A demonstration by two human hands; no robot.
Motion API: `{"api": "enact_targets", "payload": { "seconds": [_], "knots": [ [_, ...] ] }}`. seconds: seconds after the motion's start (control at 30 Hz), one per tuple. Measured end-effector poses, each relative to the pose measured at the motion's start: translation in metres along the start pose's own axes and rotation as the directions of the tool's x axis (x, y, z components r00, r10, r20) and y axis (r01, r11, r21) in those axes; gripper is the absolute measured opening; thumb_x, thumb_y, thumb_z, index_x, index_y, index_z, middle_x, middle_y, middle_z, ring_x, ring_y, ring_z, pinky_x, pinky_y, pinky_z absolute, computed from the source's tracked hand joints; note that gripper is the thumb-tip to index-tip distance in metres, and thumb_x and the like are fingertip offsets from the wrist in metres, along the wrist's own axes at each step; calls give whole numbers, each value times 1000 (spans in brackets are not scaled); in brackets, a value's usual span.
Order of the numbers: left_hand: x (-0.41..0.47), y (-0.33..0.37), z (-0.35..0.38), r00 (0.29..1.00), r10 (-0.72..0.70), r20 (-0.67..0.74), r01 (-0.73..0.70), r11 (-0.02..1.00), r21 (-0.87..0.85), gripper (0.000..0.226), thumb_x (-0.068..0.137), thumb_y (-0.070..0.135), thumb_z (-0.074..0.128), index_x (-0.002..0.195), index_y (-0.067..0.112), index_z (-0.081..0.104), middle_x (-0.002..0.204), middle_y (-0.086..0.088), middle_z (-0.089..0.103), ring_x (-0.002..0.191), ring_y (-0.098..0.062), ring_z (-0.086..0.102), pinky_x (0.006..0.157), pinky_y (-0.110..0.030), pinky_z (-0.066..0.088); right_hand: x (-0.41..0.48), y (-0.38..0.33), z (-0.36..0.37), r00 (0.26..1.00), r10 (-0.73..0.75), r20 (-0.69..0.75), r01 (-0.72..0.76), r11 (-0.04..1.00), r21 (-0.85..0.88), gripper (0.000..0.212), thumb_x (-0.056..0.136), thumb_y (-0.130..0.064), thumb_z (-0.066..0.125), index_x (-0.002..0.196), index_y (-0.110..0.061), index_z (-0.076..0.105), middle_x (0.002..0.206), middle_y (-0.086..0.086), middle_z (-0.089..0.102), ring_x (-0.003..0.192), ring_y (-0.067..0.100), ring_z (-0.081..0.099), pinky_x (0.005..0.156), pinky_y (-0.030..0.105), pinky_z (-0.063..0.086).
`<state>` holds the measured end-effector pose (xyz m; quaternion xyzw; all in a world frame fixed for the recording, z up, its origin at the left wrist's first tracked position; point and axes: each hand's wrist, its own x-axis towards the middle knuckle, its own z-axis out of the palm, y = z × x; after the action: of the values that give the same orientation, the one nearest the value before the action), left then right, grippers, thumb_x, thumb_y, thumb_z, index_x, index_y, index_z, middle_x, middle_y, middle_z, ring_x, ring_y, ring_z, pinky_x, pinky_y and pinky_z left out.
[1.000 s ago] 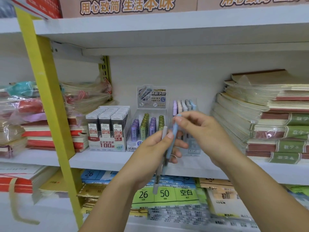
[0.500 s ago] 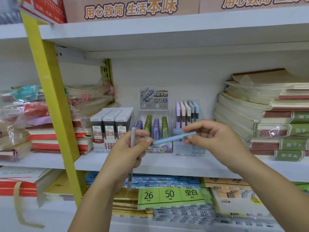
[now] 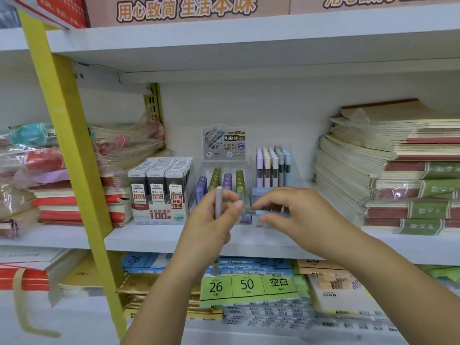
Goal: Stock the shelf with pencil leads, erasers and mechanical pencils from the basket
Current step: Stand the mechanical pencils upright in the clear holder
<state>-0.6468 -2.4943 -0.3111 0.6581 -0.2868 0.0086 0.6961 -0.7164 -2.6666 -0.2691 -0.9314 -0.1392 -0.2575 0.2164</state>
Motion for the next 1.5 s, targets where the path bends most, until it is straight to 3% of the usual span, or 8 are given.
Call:
{"api": "enact_targets", "payload": {
  "seconds": [0.13,0.27,0.47,0.77,1.07,1.17,1.33,1.5],
  "knots": [
    [0,-5,0,994,-98,37,99,995,-19,25,102,41,45,94,32,67,68,12,53,62,-8,42,55,-21,38,9,10,-22,959,186,-216,-84,908,411,19,89,-11,64,96,-29,65,83,-11,68,79,-4,62,73,10,49],
    [-1,-7,2,993,-96,69,94,995,24,27,104,39,41,95,38,66,67,14,50,63,-7,46,59,-20,43,17,16,-41,855,294,-427,69,751,656,22,91,-2,59,98,-22,58,97,4,66,86,13,71,71,21,56],
    [-1,-11,6,998,-48,33,45,997,68,23,100,39,48,105,44,70,64,22,55,69,-3,59,67,-14,52,21,23,-37,780,145,-608,223,845,487,51,93,-1,54,122,-41,41,103,4,56,96,19,67,82,33,56],
    [-5,-2,5,1000,5,25,-9,988,155,25,97,43,52,115,53,64,111,48,57,97,25,54,70,7,39,23,60,-8,825,192,-532,-50,962,268,49,90,-14,63,123,-46,44,87,-11,58,77,2,55,71,28,48],
    [-5,-3,2,1000,-5,31,1,990,144,34,85,55,50,116,53,64,111,48,58,98,23,55,76,-6,43,23,61,-13,844,172,-508,-77,976,202,41,89,-19,65,117,-45,49,82,-10,61,77,1,57,64,14,46],
    [-5,-3,1,1000,-1,29,-3,988,153,34,83,56,50,114,53,64,102,45,61,91,22,57,69,1,45,23,60,-14,847,169,-505,-72,976,206,41,88,-18,66,117,-43,50,82,-9,62,77,1,58,63,10,45],
    [-4,-4,0,1000,7,30,-12,986,166,39,82,59,47,117,51,64,81,42,59,80,20,58,75,-11,42,23,56,-15,848,162,-505,-58,975,216,40,87,-17,66,114,-43,51,78,-7,64,74,2,58,62,7,44],
    [-3,-5,0,999,16,28,-20,988,150,40,81,59,48,117,51,64,78,43,58,78,20,57,67,3,41,25,60,-9,877,181,-446,-115,978,172,36,89,-21,63,116,-42,51,78,-8,63,77,6,57,68,23,48]
  ]
}}
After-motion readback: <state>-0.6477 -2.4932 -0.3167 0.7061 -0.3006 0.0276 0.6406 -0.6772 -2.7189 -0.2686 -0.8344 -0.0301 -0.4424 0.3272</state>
